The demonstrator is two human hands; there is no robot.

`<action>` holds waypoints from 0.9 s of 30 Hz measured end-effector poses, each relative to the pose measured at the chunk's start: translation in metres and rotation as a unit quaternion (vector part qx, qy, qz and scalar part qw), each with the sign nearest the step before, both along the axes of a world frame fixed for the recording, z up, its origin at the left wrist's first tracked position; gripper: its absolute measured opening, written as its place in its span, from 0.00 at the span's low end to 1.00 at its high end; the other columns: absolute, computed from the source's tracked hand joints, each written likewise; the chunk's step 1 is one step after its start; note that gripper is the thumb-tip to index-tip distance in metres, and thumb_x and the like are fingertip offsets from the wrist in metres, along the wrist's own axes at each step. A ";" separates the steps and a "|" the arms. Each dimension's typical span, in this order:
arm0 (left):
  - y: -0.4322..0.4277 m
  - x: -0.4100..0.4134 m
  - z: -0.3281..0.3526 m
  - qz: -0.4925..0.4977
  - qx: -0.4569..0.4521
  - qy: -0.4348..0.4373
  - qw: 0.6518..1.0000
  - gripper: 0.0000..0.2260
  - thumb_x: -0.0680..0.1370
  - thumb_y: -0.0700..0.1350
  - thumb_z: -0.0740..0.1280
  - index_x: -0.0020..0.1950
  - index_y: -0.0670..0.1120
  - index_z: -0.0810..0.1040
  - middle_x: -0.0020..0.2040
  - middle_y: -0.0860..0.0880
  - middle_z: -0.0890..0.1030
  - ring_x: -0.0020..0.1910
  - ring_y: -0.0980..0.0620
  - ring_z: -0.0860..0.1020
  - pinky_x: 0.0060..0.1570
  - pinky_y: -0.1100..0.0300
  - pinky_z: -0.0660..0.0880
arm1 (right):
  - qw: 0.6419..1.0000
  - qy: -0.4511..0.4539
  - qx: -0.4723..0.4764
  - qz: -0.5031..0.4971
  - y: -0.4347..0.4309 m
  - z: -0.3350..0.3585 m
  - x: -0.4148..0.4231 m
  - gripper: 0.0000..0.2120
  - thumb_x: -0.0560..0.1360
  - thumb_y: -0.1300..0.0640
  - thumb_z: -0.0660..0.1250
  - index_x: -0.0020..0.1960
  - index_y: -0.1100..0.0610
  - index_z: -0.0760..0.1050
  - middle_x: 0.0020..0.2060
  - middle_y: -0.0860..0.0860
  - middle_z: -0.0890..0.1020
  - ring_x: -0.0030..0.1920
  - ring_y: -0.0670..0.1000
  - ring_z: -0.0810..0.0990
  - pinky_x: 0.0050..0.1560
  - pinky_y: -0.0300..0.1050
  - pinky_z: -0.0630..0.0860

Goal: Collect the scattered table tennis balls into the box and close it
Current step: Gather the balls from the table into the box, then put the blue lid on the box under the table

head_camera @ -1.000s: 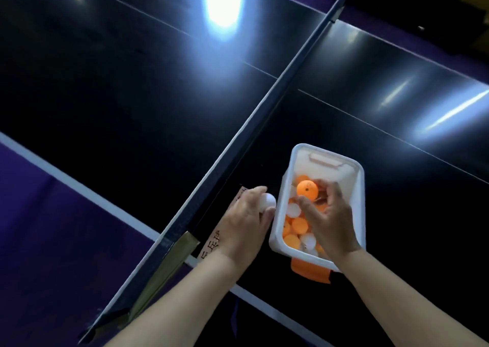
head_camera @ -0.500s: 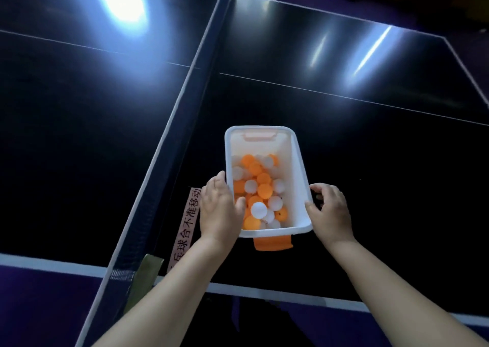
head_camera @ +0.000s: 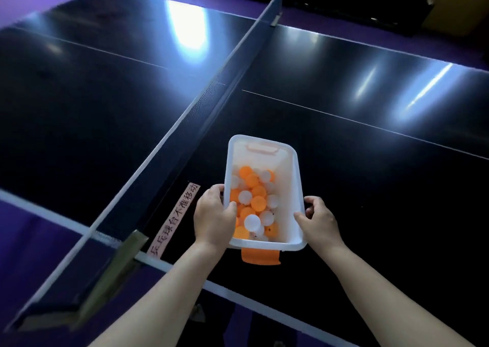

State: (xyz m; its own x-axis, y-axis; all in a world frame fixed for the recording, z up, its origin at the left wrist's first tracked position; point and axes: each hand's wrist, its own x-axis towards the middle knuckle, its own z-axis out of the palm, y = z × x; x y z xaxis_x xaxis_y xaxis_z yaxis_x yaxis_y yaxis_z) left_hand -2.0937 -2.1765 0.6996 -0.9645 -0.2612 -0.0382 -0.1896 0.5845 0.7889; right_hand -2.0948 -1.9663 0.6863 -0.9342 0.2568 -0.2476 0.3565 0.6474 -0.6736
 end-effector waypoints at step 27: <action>0.121 0.347 0.003 0.225 0.031 0.022 0.974 0.13 0.75 0.43 0.66 0.60 0.49 0.74 0.51 0.55 0.77 0.45 0.58 0.76 0.40 0.65 0.73 | 0.973 0.084 -0.017 0.213 0.092 0.003 0.245 0.11 0.76 0.50 0.63 0.56 0.52 0.72 0.44 0.48 0.79 0.42 0.49 0.79 0.43 0.52 0.81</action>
